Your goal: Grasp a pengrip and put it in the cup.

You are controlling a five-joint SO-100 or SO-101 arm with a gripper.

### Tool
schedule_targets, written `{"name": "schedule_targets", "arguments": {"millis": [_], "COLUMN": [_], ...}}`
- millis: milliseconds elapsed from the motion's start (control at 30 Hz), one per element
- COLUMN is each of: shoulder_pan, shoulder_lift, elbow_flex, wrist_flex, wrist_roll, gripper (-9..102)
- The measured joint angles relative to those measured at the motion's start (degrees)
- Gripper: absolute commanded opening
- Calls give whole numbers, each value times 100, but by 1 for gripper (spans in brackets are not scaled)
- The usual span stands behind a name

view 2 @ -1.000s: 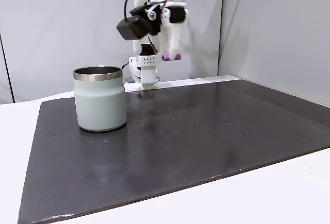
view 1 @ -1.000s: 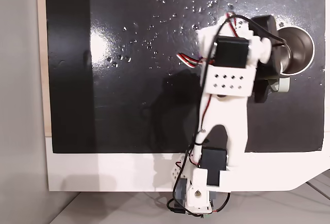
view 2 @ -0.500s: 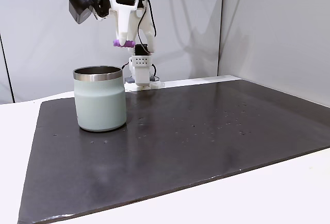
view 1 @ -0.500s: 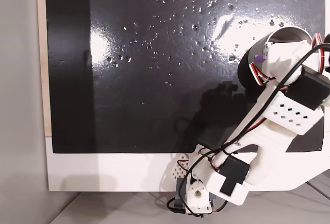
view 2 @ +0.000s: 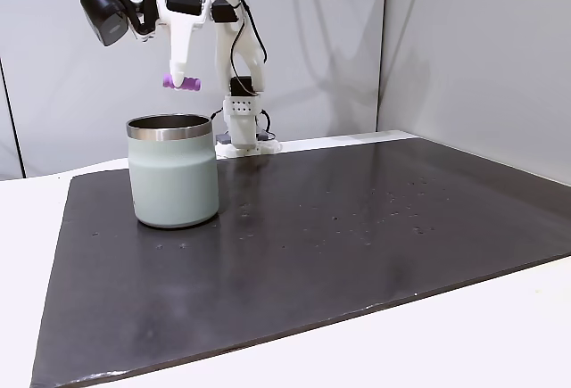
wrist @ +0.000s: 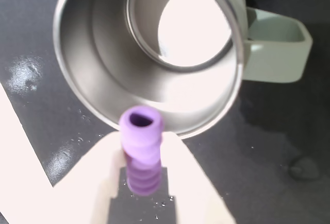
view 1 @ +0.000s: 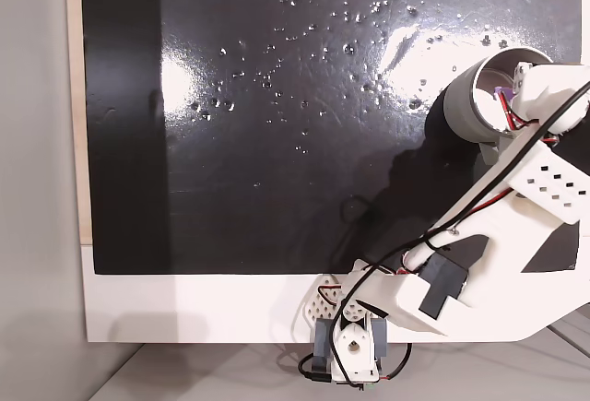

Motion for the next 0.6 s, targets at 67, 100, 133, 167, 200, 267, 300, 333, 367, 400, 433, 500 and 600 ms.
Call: {"name": "schedule_targets", "arguments": {"millis": [67,100,133,167,200,267,300,333,367,400,433,500,600], "shoulder_pan": [-18,0,9,35,53,62,53,44,35,35,35,62,70], "shoulder_lift": [-44,-62,-70,-70,-79,-79,-79,-79,-79,-79,-79,-79,-79], "elbow_flex": [-88,-114,-132,-132,-132,-132,-132,-132,-132,-132,-132,-132,-132], "wrist_flex": [0,0,0,0,0,0,0,0,0,0,0,0,-9], "wrist_roll": [-79,-97,-105,-114,-114,-123,-123,-123,-114,-114,-114,-114,-114], "gripper": [16,21,27,31,33,36,37,37,37,37,37,37,37]}}
